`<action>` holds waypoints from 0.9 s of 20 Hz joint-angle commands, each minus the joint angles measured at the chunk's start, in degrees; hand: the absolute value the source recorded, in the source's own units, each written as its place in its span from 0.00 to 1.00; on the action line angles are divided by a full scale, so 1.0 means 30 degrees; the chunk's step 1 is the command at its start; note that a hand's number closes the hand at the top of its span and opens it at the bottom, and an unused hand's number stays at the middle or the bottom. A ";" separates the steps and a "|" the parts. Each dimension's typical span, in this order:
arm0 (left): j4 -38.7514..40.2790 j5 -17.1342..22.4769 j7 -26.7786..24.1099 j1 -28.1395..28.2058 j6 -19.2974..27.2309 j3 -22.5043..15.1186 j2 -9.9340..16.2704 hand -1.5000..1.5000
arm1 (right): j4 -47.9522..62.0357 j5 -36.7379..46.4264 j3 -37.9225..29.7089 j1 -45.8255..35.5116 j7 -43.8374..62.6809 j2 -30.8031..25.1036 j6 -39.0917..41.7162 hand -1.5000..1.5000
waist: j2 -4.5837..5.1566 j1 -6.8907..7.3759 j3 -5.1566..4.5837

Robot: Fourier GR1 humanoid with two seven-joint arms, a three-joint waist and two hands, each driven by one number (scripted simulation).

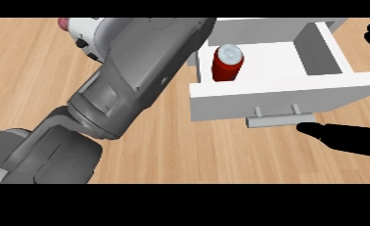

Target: Pick up the can, place it into the drawer and close the drawer

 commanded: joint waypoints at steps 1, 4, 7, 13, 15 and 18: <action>0.0257 0.0302 -0.0825 0.0194 0.0539 -0.0058 0.0000 0.00 | 0.1275 0.2411 0.1356 -0.1603 -0.0152 -0.0629 -0.0105 0.00 | -0.0064 0.0107 -0.0011; 0.0271 0.0270 -0.1213 0.0568 -0.0193 -0.0025 0.0000 0.00 | 0.3392 0.5344 0.3149 -0.1697 -0.1126 0.0134 -0.1520 0.00 | -0.0114 0.0702 -0.0021; 0.0259 0.0144 -0.0072 -0.0451 0.0496 -0.0533 0.0000 0.00 | 0.6675 0.6463 0.3505 -0.2596 -0.2450 -0.0092 -0.2015 0.00 | -0.0179 0.0830 0.0002; 0.0370 -0.0245 -0.0567 0.0167 -0.0387 -0.0239 0.0005 0.00 | 1.1170 0.9967 0.4914 -0.4461 -0.2853 0.0794 -0.4284 0.00 | -0.0257 0.1395 -0.0021; 0.0387 -0.0112 0.0061 0.0125 -0.1277 0.0221 0.0829 0.00 | 1.1832 1.0644 0.5291 -0.4554 -0.3098 0.0941 -0.4682 0.00 | -0.0353 0.1317 -0.0029; 0.0065 -0.0139 0.0094 -0.0144 -0.0704 0.0475 0.0614 0.00 | 1.5184 1.1356 0.5130 -0.6505 -0.3773 0.1962 -0.6402 0.00 | -0.0339 0.1568 -0.0023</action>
